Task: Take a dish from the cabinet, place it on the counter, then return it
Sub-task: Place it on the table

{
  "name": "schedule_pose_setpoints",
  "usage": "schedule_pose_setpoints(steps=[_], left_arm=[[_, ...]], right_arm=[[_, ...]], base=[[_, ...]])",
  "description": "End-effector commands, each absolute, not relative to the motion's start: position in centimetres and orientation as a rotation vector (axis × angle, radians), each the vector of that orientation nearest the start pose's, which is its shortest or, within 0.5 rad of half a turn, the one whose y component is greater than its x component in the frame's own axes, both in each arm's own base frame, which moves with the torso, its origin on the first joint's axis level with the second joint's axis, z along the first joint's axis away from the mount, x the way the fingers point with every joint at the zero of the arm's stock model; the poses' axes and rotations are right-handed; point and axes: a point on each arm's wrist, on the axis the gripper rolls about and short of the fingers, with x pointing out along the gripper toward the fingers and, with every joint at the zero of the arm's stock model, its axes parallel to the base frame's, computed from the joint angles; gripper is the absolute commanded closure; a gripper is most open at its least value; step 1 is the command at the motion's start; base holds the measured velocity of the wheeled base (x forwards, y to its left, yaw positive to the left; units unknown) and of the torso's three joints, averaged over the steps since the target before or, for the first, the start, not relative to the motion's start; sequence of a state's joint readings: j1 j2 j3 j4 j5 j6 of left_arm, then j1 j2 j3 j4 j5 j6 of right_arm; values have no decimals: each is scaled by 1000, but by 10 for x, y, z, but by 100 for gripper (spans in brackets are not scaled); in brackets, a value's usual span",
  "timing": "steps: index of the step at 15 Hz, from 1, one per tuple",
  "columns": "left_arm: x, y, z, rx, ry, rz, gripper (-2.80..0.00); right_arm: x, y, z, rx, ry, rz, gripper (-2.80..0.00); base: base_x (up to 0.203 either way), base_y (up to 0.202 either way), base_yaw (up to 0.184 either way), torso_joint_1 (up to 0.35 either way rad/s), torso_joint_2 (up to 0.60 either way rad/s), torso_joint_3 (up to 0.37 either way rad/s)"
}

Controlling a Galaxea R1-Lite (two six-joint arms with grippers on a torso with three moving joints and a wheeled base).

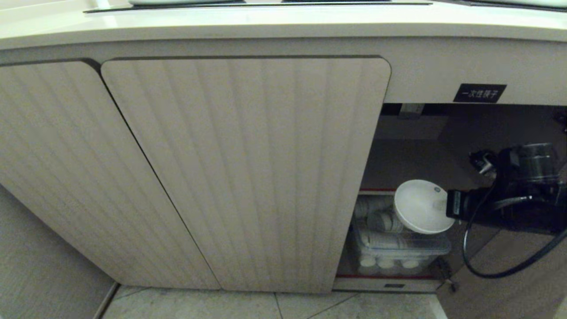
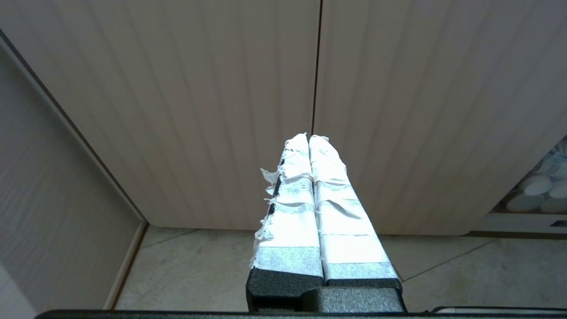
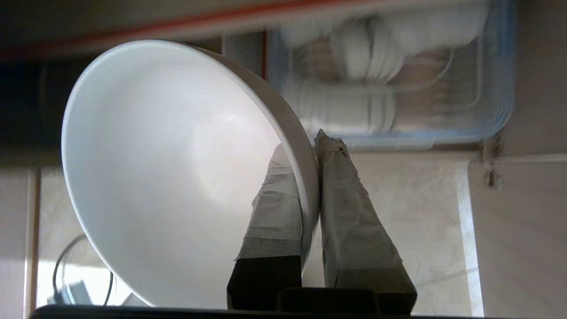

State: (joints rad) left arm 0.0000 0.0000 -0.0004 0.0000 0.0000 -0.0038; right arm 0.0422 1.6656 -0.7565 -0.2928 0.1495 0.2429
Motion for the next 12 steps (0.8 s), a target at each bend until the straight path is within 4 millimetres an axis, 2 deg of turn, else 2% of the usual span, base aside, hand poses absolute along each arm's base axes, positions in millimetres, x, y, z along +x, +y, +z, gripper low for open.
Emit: schedule_pose_setpoints(steps=[1, 5, 12], left_arm=[[-23, 0, 75, -5, 0, 0, 0], [-23, 0, 75, -5, 0, 0, 0], [-23, 0, 75, -5, 0, 0, 0]], right_arm=[[261, 17, 151, 266, 630, 121, 0], [221, 20, 148, 265, 640, 141, 0], [172, 26, 133, 246, 690, 192, 0]], base=[[0, 0, 0, 0, 0, 0], [0, 0, 0, 0, 0, 0], [0, 0, 0, 0, 0, 0]])
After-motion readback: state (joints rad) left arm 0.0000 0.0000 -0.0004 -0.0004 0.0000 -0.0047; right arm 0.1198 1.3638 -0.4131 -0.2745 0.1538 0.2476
